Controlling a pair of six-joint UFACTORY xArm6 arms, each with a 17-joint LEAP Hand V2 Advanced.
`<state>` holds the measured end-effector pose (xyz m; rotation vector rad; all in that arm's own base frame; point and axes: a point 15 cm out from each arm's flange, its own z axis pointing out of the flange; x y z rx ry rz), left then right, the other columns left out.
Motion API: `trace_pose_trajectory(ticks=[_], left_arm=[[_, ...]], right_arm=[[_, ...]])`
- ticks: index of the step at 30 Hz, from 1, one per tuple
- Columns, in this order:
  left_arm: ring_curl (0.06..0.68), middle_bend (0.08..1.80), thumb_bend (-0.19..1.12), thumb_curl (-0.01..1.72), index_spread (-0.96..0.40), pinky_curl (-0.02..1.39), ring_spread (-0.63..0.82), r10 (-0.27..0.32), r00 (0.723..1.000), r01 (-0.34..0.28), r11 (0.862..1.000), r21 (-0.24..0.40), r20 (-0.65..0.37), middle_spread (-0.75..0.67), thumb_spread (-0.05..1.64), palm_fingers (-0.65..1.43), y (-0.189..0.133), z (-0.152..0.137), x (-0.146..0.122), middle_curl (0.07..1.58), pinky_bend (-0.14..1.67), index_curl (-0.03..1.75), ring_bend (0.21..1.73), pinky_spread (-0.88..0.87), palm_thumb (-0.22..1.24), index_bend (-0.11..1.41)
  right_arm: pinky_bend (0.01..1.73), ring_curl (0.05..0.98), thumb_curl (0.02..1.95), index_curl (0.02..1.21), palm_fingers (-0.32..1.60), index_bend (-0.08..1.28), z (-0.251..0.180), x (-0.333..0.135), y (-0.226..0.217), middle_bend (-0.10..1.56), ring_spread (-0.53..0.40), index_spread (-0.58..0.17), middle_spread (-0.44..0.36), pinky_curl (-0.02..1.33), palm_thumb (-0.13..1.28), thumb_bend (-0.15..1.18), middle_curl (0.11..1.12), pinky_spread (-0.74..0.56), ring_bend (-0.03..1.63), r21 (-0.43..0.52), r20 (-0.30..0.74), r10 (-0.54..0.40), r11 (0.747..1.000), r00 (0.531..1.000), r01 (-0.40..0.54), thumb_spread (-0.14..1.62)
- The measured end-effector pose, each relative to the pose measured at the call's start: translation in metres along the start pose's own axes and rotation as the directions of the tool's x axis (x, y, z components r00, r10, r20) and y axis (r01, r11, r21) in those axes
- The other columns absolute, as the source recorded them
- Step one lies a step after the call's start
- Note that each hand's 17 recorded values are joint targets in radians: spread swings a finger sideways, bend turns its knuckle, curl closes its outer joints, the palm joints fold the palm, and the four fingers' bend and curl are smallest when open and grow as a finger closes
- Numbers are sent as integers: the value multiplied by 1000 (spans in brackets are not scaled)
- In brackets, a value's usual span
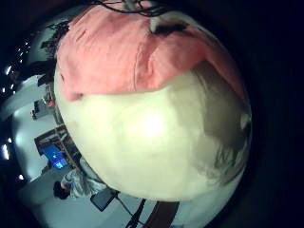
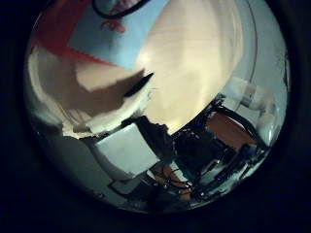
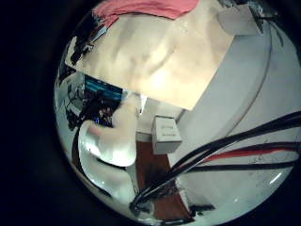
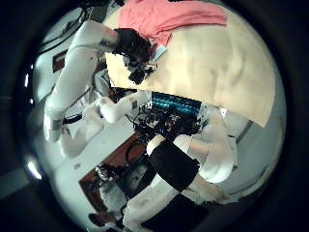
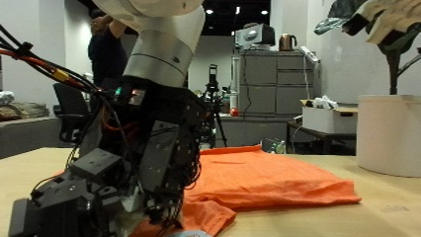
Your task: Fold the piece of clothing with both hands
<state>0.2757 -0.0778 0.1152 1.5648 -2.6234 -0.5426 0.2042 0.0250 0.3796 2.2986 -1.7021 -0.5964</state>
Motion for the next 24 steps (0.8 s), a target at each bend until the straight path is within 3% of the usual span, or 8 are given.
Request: trace_pose_trajectory(ticks=[4,8,15,19,24], left_arm=[[267,789,274,512,-273,434,-417,9,1000,-9,1000,10,-2,-398,1120,1210,3,-9,-6,561,781,321,788,-515,843,265],[310,883,329,593,-419,451,-518,19,1000,-19,1000,8,-4,-478,1182,1303,19,-21,-17,586,833,415,851,-649,880,451],[386,1021,411,754,-530,469,-543,34,999,-34,999,-16,-31,-483,1266,1272,56,-48,-48,608,900,532,976,-720,907,598],[409,1062,433,835,-552,478,-538,25,999,-24,999,30,-35,-474,1301,1240,65,-67,-64,605,923,575,1006,-730,885,619],[420,1095,449,924,-567,484,-535,19,999,-17,998,64,-43,-467,1331,1219,70,-75,-69,600,942,614,1019,-732,856,622]], right_arm=[[185,182,200,384,203,212,1,12,4,194,257,-291,116,278,432,-5,315,382,183,-19,-18,28,999,999,-29,1337],[192,181,203,384,211,210,2,13,9,190,252,-291,117,280,452,-7,316,376,183,-35,-24,33,999,999,-34,1342],[237,223,205,351,326,155,3,10,1,170,191,-282,100,294,476,-3,296,273,317,-59,-26,17,998,1000,-19,1352],[258,253,220,337,361,161,10,7,-30,196,132,-271,90,303,537,5,304,159,386,-46,-46,-21,999,999,19,1347],[246,251,252,330,331,168,22,4,-68,233,103,-263,76,301,616,0,325,121,355,-52,-75,-61,997,995,57,1281]])
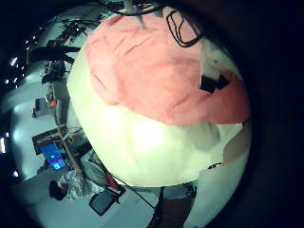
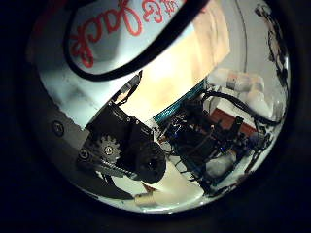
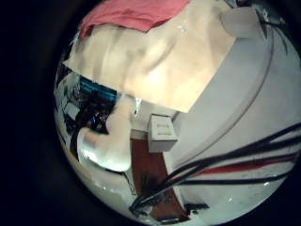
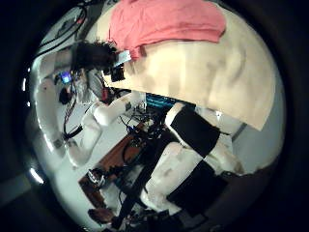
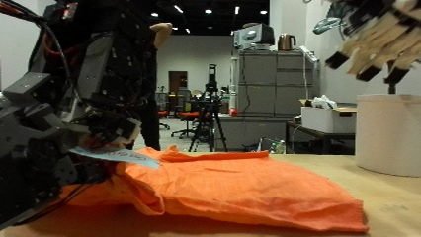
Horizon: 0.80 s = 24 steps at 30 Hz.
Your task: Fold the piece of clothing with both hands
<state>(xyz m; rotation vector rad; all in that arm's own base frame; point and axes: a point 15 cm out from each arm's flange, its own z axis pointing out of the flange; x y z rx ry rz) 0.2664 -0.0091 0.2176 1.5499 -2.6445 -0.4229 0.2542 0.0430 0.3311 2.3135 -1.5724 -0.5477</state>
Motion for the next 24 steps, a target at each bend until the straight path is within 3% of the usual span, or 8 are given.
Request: trace_pose_trajectory(ticks=[8,12,24], left_arm=[[432,1123,473,1083,-588,489,-532,-6,1000,6,1000,21,-15,-455,1367,1205,2,-9,3,579,958,673,1029,-726,806,602],[434,1132,483,1152,-594,489,-532,-15,1000,15,1000,13,-18,-452,1377,1203,5,-12,-2,570,961,696,1030,-725,787,589],[439,1153,503,1325,-611,485,-535,-26,999,26,999,21,-23,-451,1385,1193,15,-30,-5,550,957,754,1022,-736,735,549]], right_arm=[[244,255,292,308,313,156,80,8,-79,252,83,-248,40,298,679,-19,344,113,367,68,-48,-40,997,998,43,1137],[253,258,300,300,306,157,92,13,-101,252,76,-245,15,300,677,-25,350,113,378,116,-71,-31,993,997,39,1088],[257,258,293,298,301,171,122,34,-121,253,60,-245,-2,298,594,-27,361,124,376,36,-168,28,999,985,-22,1013]])
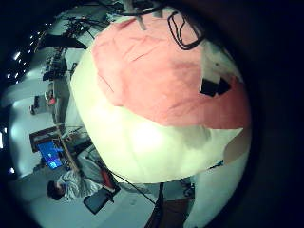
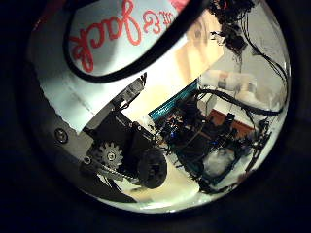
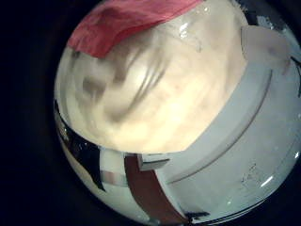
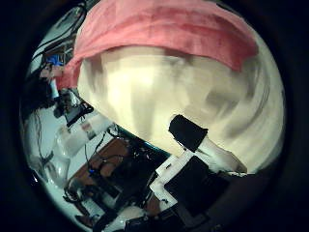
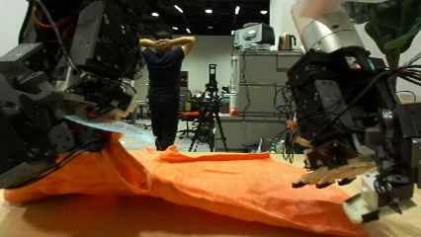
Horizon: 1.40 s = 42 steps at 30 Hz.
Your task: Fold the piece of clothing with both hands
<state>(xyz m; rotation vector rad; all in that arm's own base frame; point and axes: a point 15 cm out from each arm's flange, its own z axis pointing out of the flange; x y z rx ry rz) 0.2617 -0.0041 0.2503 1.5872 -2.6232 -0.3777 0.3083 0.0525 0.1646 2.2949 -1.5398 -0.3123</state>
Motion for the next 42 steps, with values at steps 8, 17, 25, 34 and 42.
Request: trace_pose_trajectory(ticks=[8,17,25,34,42], left_arm=[[441,1156,519,1412,-621,484,-536,-6,1000,6,1000,8,2,-454,1381,1195,5,-8,-1,541,955,782,1018,-738,716,528],[443,1159,534,1497,-633,484,-537,-8,1000,8,1000,27,8,-452,1369,1197,8,-31,-4,534,953,812,1015,-739,691,505],[444,1161,547,1555,-642,484,-537,-5,1000,5,1000,19,15,-453,1356,1198,14,-42,-9,529,951,832,1013,-740,677,489],[445,1165,556,1606,-650,481,-538,34,999,-34,999,-14,5,-457,1338,1188,27,-45,-8,526,944,849,1007,-738,658,468],[440,1163,562,1634,-658,483,-545,65,998,-65,998,-17,7,-455,1318,1183,47,-63,-2,521,935,860,991,-735,657,443]], right_arm=[[245,257,308,309,369,188,8,-4,-21,249,23,-242,-18,288,653,-7,364,101,390,33,-27,34,999,999,-33,1009],[346,297,321,298,702,152,13,-3,-33,324,-161,-266,-85,283,712,-19,399,-147,592,53,-111,68,997,992,-62,1002],[801,452,339,417,1309,329,-9,-1,-28,597,-291,-367,-221,443,814,-14,544,-496,901,107,-111,71,992,991,-60,1015],[1088,585,348,655,1261,802,-33,1,7,997,-263,-340,-166,622,940,36,711,-390,1135,146,-113,70,988,991,-53,1203],[1189,656,369,745,1141,921,-60,-2,58,1138,-247,-308,-134,723,1017,56,750,-328,1243,155,-106,67,987,992,-50,1324]])
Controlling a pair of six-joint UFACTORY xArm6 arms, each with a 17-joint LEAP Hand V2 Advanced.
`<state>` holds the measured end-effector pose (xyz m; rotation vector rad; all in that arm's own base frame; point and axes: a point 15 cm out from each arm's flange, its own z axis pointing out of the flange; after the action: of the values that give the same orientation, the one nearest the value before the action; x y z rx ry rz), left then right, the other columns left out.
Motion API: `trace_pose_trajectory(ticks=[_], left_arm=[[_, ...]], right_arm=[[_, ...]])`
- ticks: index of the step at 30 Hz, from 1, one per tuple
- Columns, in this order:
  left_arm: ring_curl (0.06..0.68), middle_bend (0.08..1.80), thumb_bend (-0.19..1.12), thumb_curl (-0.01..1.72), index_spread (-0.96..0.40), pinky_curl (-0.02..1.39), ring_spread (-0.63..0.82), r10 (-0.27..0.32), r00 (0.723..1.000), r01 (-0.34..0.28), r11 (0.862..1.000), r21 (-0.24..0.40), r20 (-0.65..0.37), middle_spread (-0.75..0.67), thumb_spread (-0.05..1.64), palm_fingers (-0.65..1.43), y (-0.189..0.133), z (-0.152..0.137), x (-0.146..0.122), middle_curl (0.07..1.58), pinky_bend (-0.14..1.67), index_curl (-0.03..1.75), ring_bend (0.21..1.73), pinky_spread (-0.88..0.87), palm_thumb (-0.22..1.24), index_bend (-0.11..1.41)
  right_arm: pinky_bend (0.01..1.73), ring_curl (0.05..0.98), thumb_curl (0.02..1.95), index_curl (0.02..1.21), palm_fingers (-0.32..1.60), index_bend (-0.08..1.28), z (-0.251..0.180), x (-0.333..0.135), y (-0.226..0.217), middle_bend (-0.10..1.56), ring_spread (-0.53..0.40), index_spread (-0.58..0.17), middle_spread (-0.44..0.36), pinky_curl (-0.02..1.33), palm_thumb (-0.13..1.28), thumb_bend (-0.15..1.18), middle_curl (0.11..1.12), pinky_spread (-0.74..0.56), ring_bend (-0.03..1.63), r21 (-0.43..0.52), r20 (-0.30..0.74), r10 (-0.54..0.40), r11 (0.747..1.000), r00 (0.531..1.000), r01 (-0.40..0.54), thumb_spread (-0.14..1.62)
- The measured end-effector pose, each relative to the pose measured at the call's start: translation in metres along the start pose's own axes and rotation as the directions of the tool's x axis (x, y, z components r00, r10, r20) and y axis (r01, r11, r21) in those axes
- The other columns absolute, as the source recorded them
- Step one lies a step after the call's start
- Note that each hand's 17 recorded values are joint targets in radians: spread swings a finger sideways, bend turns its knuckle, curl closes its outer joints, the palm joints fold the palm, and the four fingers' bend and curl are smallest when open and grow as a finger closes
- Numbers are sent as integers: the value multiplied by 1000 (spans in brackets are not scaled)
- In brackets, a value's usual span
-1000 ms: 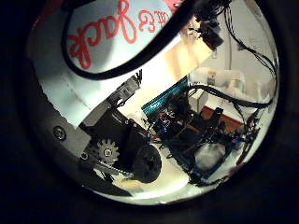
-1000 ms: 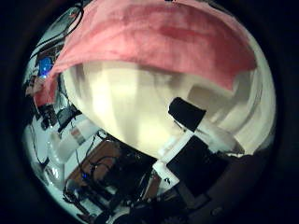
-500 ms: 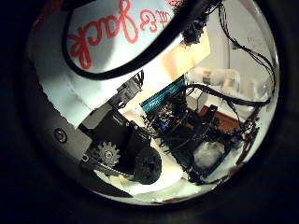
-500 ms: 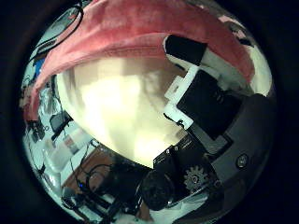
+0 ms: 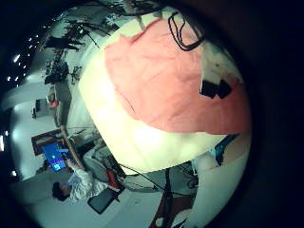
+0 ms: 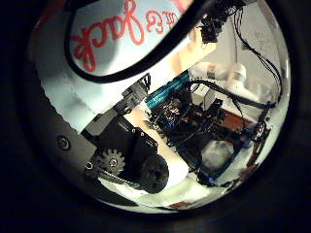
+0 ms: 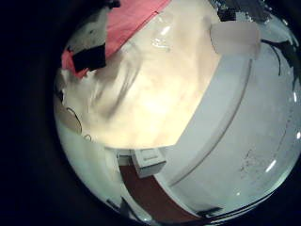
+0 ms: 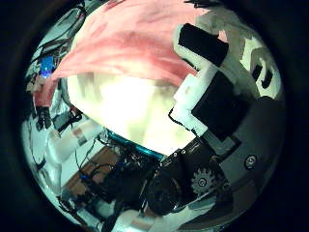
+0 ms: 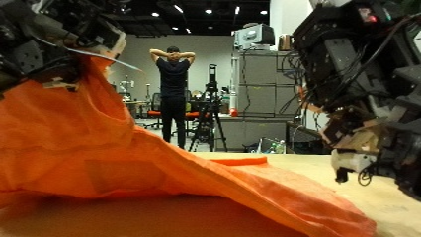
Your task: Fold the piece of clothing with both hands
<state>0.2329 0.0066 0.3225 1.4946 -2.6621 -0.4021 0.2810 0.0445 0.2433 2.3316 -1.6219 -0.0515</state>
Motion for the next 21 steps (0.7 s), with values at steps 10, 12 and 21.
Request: trace_pose_trajectory(ticks=[10,12,21], left_arm=[[439,1158,569,1659,-659,480,-547,0,1000,0,1000,-8,11,-454,1292,1191,0,1,-3,516,921,871,983,-735,655,420],[439,1157,571,1664,-660,480,-547,-4,1000,4,1000,-10,9,-454,1286,1192,0,3,-4,516,920,874,981,-735,654,417],[441,1155,577,1680,-665,482,-549,-8,1000,8,1000,-17,6,-456,1269,1189,0,6,-5,516,914,883,977,-738,650,411]], right_arm=[[1219,657,266,727,612,583,29,2,21,946,-276,-327,-150,731,584,-77,690,-439,1260,-47,12,7,999,1000,-6,1231],[1219,637,253,690,417,493,41,-1,26,812,-277,-338,-152,711,503,-65,651,-481,1226,-74,13,-2,997,1000,3,1172],[748,456,260,557,-6,426,79,-11,1,678,-96,-297,-79,515,399,-29,547,-160,826,-34,17,-70,997,997,71,1016]])
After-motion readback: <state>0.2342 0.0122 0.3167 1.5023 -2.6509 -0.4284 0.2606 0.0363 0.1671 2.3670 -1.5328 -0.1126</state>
